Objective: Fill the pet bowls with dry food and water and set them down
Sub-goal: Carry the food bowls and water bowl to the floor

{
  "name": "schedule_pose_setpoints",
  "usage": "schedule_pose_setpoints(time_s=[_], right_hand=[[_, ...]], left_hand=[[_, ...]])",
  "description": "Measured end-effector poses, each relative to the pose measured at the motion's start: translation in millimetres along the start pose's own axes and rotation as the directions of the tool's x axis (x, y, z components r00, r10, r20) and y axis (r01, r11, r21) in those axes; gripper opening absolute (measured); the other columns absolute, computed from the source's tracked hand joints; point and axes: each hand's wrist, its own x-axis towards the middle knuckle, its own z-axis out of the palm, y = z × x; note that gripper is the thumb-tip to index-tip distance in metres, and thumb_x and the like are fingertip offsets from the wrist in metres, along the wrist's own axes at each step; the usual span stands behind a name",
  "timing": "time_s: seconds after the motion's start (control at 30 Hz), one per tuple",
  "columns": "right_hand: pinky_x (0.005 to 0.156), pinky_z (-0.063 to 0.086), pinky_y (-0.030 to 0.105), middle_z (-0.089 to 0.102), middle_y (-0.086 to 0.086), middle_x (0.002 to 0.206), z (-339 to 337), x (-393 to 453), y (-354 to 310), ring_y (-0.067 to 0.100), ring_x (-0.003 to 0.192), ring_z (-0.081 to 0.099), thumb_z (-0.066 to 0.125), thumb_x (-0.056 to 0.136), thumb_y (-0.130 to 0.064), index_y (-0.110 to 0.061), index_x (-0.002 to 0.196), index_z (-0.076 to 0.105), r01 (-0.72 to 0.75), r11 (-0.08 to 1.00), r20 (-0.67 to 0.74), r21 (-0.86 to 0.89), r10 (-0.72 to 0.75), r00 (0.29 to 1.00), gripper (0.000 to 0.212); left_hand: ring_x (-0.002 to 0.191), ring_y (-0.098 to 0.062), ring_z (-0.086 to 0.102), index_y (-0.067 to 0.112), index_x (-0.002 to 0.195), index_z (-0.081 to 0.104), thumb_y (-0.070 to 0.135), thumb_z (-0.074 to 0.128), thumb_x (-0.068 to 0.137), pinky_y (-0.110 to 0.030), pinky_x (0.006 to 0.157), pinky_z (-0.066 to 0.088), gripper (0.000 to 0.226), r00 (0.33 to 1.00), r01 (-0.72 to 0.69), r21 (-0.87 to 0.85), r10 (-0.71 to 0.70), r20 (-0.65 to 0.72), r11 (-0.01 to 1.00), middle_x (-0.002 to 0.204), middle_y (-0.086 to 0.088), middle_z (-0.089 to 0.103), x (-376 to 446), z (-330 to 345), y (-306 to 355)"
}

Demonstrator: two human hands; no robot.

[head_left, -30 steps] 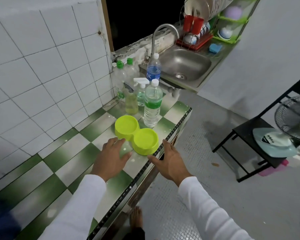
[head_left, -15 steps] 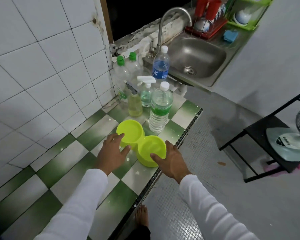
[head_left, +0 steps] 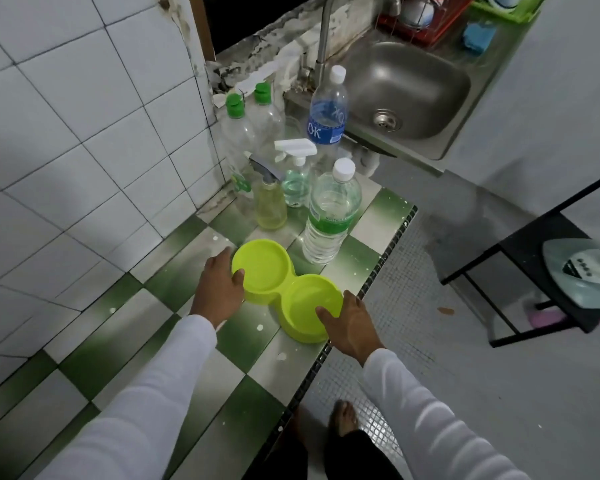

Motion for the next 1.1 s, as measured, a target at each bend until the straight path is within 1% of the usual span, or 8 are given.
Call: schedule_pose_setpoints(time_s=[0.13, 0.2, 0.27, 0.5, 0.7, 0.9, 1.03, 1.1], right_hand=[[0.107, 0.038, 0.041, 0.035, 0.023, 0.153, 6.7, 9.2, 7.5, 0.039, 0.136, 0.042, 0.055, 0.101, -0.044, -0.002, 0.153, 0.029, -0.03, 0.999, 0.014, 0.01, 0.03, 0.999, 0.072], [0.109, 0.037, 0.041, 0.034, 0.024, 0.153, 10.5, 10.6, 11.0, 0.039, 0.136, 0.042, 0.053, 0.102, -0.043, -0.002, 0.153, 0.029, -0.051, 0.998, 0.029, 0.036, 0.05, 0.998, 0.069], [0.109, 0.037, 0.04, 0.034, 0.025, 0.153, 12.8, 13.4, 13.6, 0.039, 0.137, 0.041, 0.05, 0.104, -0.04, -0.001, 0.152, 0.028, -0.055, 0.997, 0.032, 0.051, 0.053, 0.998, 0.066], [0.101, 0.04, 0.038, 0.037, 0.027, 0.146, 16.4, 20.7, 20.3, 0.042, 0.129, 0.046, 0.043, 0.108, -0.03, 0.0, 0.147, 0.033, -0.057, 0.995, 0.03, 0.082, 0.054, 0.998, 0.05], [0.097, 0.04, 0.035, 0.041, 0.029, 0.14, 17.1, 25.7, 25.0, 0.043, 0.123, 0.048, 0.04, 0.107, -0.019, 0.001, 0.144, 0.038, -0.046, 0.996, 0.014, 0.077, 0.045, 0.999, 0.042], [0.094, 0.044, 0.039, 0.044, 0.027, 0.136, 19.3, 28.8, 24.4, 0.042, 0.116, 0.052, 0.039, 0.107, -0.018, 0.0, 0.14, 0.042, -0.066, 0.992, -0.004, 0.106, 0.067, 0.998, 0.037], [0.086, 0.039, 0.032, 0.046, 0.026, 0.133, 20.3, 29.5, 25.6, 0.04, 0.112, 0.053, 0.039, 0.107, -0.016, 0.0, 0.138, 0.044, -0.068, 0.991, -0.012, 0.119, 0.07, 0.997, 0.035], [0.084, 0.038, 0.03, 0.047, 0.026, 0.132, 19.0, 28.9, 25.5, 0.037, 0.104, 0.052, 0.039, 0.107, -0.016, -0.001, 0.138, 0.044, -0.068, 0.989, -0.013, 0.133, 0.07, 0.997, 0.035]], left_hand=[[0.146, -0.036, 0.039, 0.011, 0.158, 0.035, 0.018, 0.052, 0.105, -0.048, 0.12, 0.032, 0.056, 0.996, 0.086, -0.079, -0.085, 0.018, 0.993, 0.16, -0.017, 0.039, 20.7, 3.1, -7.8], [0.143, -0.034, 0.044, 0.012, 0.158, 0.035, 0.015, 0.052, 0.105, -0.047, 0.119, 0.035, 0.056, 0.991, 0.137, -0.171, -0.137, 0.013, 0.976, 0.157, -0.015, 0.045, 25.0, 3.8, -10.5], [0.141, -0.033, 0.048, 0.013, 0.157, 0.038, 0.014, 0.051, 0.105, -0.045, 0.116, 0.037, 0.054, 0.986, 0.164, -0.213, -0.166, 0.009, 0.963, 0.154, -0.014, 0.049, 28.6, 4.9, -13.0], [0.135, -0.034, 0.051, 0.019, 0.148, 0.053, 0.009, 0.042, 0.105, -0.042, 0.111, 0.039, 0.046, 0.991, 0.126, -0.155, -0.119, 0.054, 0.98, 0.148, -0.01, 0.056, 39.5, 13.6, -18.0], [0.133, -0.036, 0.052, 0.017, 0.146, 0.057, 0.008, 0.04, 0.105, -0.043, 0.111, 0.04, 0.046, 0.993, 0.105, -0.11, -0.099, 0.065, 0.988, 0.146, -0.013, 0.058, 53.1, 20.0, -21.4], [0.127, -0.037, 0.055, 0.015, 0.139, 0.062, 0.005, 0.04, 0.103, -0.044, 0.109, 0.043, 0.043, 0.992, 0.122, -0.133, -0.115, 0.056, 0.984, 0.14, -0.013, 0.062, 55.1, 20.4, -18.6], [0.125, -0.036, 0.057, 0.017, 0.135, 0.064, 0.005, 0.042, 0.101, -0.047, 0.109, 0.046, 0.043, 0.99, 0.132, -0.126, -0.125, 0.064, 0.983, 0.137, -0.012, 0.064, 53.9, 17.7, -18.7], [0.123, -0.036, 0.058, 0.016, 0.132, 0.066, 0.004, 0.043, 0.1, -0.048, 0.108, 0.046, 0.041, 0.99, 0.136, -0.13, -0.13, 0.054, 0.982, 0.135, -0.012, 0.065, 52.5, 16.3, -17.8]])
